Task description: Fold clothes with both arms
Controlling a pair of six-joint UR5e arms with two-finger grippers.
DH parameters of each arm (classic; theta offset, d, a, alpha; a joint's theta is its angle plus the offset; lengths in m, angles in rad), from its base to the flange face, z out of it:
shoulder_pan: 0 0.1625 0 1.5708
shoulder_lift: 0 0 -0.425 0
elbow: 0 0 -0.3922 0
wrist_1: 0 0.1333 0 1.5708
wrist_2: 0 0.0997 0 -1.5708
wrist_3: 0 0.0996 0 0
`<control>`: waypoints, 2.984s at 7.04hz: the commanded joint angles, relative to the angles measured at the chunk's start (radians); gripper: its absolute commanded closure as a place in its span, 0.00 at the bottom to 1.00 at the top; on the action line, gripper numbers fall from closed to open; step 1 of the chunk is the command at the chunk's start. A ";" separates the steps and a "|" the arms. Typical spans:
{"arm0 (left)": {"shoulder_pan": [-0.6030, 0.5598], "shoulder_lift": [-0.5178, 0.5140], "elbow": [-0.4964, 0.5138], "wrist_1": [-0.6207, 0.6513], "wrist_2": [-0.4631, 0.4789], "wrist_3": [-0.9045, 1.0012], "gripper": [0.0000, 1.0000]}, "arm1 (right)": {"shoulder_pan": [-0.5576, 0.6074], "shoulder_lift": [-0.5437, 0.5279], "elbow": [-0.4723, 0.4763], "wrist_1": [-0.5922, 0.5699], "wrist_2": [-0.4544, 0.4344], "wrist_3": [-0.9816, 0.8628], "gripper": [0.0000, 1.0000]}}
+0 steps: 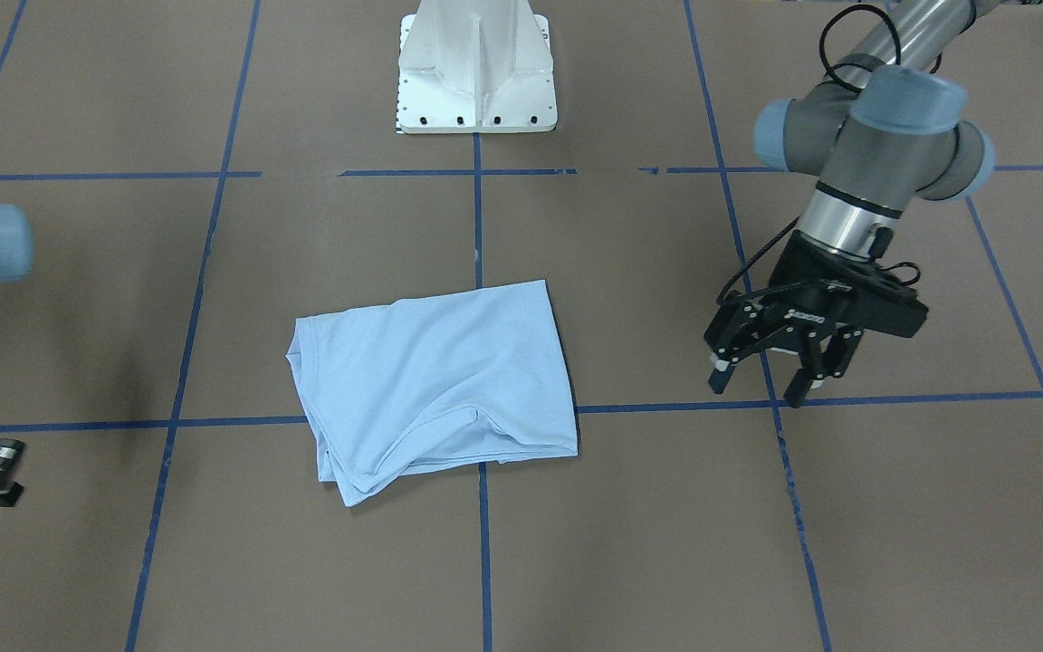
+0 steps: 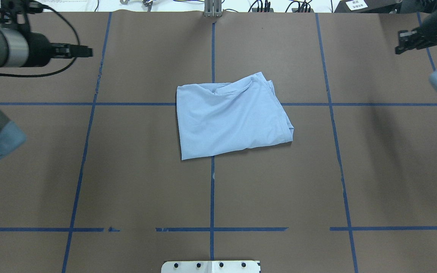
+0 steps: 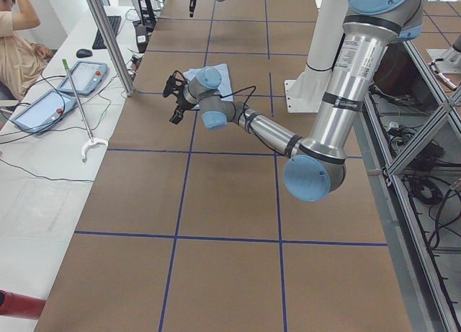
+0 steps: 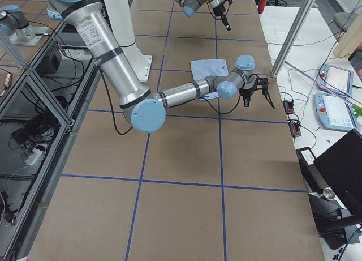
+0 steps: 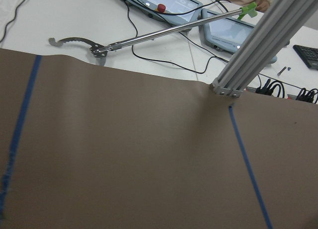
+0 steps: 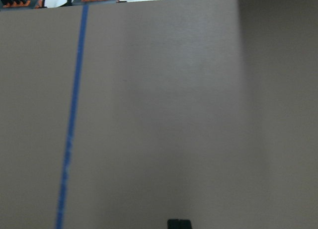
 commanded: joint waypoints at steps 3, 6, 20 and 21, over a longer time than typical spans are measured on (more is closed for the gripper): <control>-0.471 0.204 -0.029 0.343 -0.361 0.792 0.00 | 0.304 -0.216 0.020 -0.313 0.065 -0.699 1.00; -0.529 0.184 -0.033 0.712 -0.415 0.895 0.00 | 0.360 -0.229 0.236 -0.661 -0.040 -0.808 0.01; -0.575 0.262 0.019 0.706 -0.564 0.908 0.00 | 0.223 -0.214 0.212 -0.606 0.126 -0.773 0.00; -0.575 0.259 0.010 0.707 -0.566 0.908 0.00 | 0.215 -0.214 0.212 -0.606 0.126 -0.768 0.00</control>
